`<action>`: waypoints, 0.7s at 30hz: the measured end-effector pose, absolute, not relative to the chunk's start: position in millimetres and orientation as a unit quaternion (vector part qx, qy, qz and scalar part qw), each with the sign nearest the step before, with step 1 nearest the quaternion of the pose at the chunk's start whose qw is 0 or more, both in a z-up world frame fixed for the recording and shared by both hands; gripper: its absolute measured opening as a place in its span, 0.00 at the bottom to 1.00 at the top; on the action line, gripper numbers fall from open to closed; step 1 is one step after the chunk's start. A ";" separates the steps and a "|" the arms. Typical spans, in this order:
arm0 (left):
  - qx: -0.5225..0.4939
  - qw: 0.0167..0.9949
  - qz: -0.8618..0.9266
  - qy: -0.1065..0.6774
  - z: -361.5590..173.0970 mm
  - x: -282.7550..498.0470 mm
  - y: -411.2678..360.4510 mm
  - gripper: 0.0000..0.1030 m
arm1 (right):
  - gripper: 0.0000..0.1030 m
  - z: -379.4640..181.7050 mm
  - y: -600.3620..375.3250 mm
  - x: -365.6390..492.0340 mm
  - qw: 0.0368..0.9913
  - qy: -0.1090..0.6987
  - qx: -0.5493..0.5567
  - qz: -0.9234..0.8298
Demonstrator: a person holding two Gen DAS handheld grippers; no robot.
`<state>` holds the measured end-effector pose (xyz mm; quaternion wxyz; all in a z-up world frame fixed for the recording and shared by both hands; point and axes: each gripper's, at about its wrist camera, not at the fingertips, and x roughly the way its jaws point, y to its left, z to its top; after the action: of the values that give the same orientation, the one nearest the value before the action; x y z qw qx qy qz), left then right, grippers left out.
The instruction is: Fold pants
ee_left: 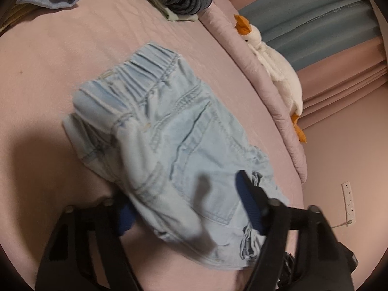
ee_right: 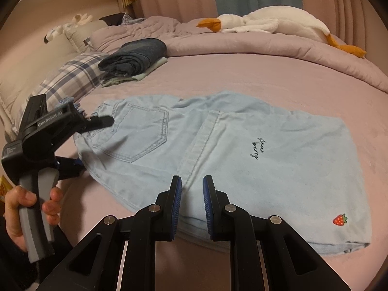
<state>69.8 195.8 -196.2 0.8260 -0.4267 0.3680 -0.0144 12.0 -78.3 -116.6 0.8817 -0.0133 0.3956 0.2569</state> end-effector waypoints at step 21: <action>-0.444 0.811 -0.023 0.380 -202.8 61.3 214.2 0.22 | 0.17 -117.4 -64.1 45.6 0.873 0.419 0.014 0.250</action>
<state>61.3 214.2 -202.8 0.8114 -0.4439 0.3795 -0.0232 45.6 -64.1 -117.4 0.8726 0.0135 0.4194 0.2501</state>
